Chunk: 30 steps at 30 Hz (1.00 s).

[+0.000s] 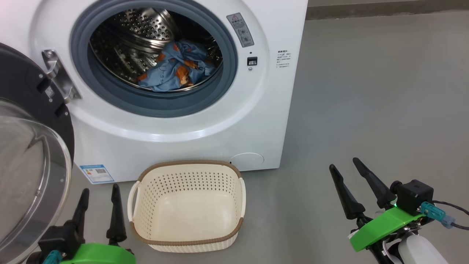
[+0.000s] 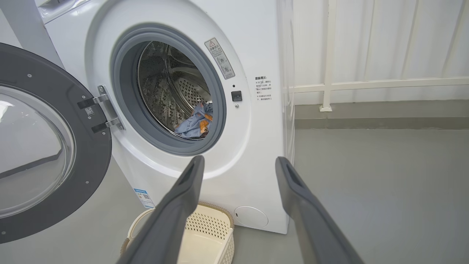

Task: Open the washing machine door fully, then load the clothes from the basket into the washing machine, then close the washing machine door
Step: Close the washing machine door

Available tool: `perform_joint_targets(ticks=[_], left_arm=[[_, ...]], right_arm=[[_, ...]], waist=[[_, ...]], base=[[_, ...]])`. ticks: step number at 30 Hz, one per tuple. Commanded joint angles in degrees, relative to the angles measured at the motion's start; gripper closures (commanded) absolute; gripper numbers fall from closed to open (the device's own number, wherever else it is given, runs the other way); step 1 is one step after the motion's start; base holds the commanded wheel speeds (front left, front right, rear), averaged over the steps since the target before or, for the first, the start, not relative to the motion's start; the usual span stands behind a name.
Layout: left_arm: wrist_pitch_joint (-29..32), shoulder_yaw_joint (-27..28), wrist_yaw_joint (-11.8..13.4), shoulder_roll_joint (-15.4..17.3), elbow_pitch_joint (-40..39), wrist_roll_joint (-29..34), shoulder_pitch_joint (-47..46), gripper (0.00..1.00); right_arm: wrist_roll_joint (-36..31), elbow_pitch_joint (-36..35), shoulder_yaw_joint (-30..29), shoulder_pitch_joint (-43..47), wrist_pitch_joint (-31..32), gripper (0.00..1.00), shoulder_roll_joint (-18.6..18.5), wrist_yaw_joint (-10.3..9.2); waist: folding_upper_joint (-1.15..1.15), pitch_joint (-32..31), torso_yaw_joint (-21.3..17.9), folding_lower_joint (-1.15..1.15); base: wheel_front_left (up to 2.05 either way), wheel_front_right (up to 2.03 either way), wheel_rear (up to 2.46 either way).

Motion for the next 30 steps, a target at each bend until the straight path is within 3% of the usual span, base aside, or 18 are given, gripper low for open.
perform_joint_targets(ticks=[1,14,30], left_arm=[[-0.37,1.69,0.0,0.62,-1.04,0.07,-0.72,0.0],[-0.37,1.92,1.7,0.6,-1.49,0.95,-0.39,0.0],[-0.37,2.56,3.63,0.59,-1.83,2.17,0.67,0.0]], right_arm=[[0.48,-1.16,1.1,-0.23,-0.27,0.0,-0.55,0.09],[0.61,-1.16,1.03,0.51,-0.27,0.0,-0.4,0.09],[0.83,-0.72,1.54,0.32,-0.27,0.0,0.42,0.09]], waist=[[0.0,-0.03,0.11,0.0],[0.0,-0.41,3.58,0.0],[0.0,-1.84,15.07,0.0]], base=[[0.0,0.0,0.0],[0.0,0.0,0.0],[0.0,0.0,0.0]])
